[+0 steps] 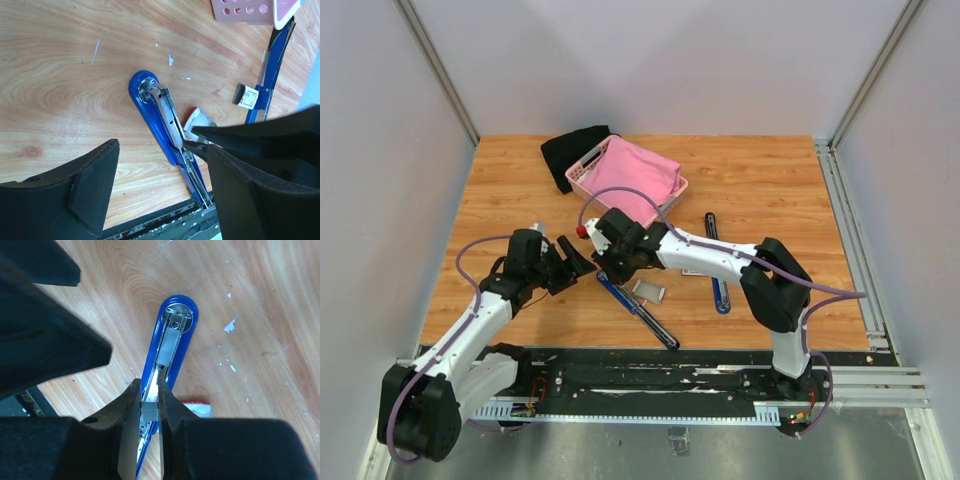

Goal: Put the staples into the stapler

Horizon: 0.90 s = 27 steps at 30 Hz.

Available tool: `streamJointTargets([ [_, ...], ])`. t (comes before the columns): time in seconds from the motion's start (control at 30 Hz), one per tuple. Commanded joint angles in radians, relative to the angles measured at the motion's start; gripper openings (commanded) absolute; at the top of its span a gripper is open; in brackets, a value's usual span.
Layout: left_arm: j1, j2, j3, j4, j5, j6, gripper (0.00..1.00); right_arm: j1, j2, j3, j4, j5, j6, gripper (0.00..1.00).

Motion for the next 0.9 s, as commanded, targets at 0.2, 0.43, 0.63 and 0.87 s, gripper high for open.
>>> streamJointTargets([
  [0.2,0.006,0.219,0.019,0.232,0.070,0.040,0.73,-0.010,-0.139,-0.095,0.025,0.088,0.092,0.10],
  [0.43,0.007,0.375,0.031,0.316,0.110,0.070,0.65,0.006,-0.113,-0.139,0.101,0.082,0.134,0.10],
  [0.63,0.006,0.407,0.034,0.338,0.104,0.072,0.55,0.009,-0.089,-0.141,0.129,0.094,0.145,0.10],
  [0.87,0.007,0.439,0.032,0.357,0.118,0.070,0.52,0.010,-0.073,-0.157,0.167,0.085,0.154,0.10],
])
